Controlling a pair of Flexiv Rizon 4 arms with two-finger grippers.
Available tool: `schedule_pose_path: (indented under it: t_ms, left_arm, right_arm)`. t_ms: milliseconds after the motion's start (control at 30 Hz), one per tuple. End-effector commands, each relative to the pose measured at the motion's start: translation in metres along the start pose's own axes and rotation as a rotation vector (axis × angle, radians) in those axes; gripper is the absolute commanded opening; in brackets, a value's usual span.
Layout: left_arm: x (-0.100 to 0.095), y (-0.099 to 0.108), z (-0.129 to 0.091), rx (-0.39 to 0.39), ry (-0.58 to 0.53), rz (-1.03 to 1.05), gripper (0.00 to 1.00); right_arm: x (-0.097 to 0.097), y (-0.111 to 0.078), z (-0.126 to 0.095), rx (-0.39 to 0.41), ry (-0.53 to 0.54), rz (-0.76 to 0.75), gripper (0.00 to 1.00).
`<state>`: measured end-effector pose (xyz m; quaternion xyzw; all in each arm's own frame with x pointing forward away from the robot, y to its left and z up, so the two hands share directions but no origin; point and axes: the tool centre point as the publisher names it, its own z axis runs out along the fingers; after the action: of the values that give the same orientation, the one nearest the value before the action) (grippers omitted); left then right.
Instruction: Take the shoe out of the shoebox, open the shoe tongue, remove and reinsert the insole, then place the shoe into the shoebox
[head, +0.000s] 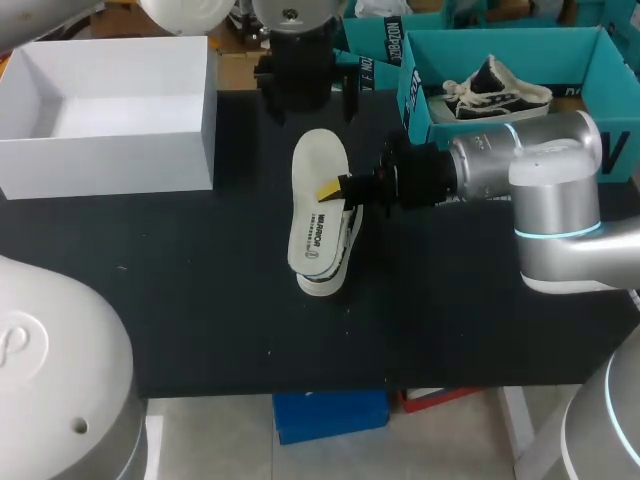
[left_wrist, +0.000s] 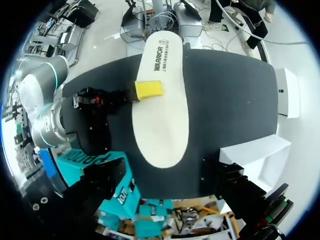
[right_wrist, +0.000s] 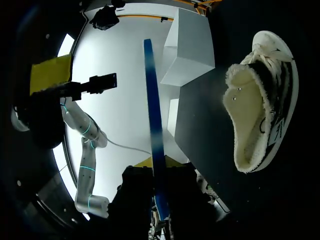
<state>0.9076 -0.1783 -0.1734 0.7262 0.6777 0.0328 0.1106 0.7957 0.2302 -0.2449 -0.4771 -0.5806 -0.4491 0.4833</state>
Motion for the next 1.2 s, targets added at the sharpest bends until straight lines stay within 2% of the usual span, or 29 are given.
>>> schedule_pose_path:
  t_ms: [33, 333, 600, 800, 1200]
  left_arm:
    - [-0.004, 0.012, 0.017, 0.010, -0.001, -0.005, 1.00]
    - [-0.001, 0.026, 0.027, 0.014, -0.008, -0.030, 1.00]
    - [0.002, 0.026, 0.027, 0.018, -0.005, -0.035, 1.00]
    - [0.005, 0.012, 0.020, 0.020, -0.015, -0.032, 1.00]
    - [0.016, -0.036, 0.002, 0.015, -0.026, -0.032, 1.00]
  right_arm:
    - [0.000, 0.000, 0.001, -0.002, -0.001, 0.000, 0.00]
    - [0.000, 0.000, 0.001, -0.002, -0.001, 0.000, 0.00]
    - [0.000, 0.000, 0.001, -0.002, -0.001, 0.000, 0.00]
    - [0.000, 0.000, 0.001, -0.002, -0.001, 0.000, 0.00]
    - [0.000, 0.000, 0.001, -0.002, -0.001, 0.000, 0.00]
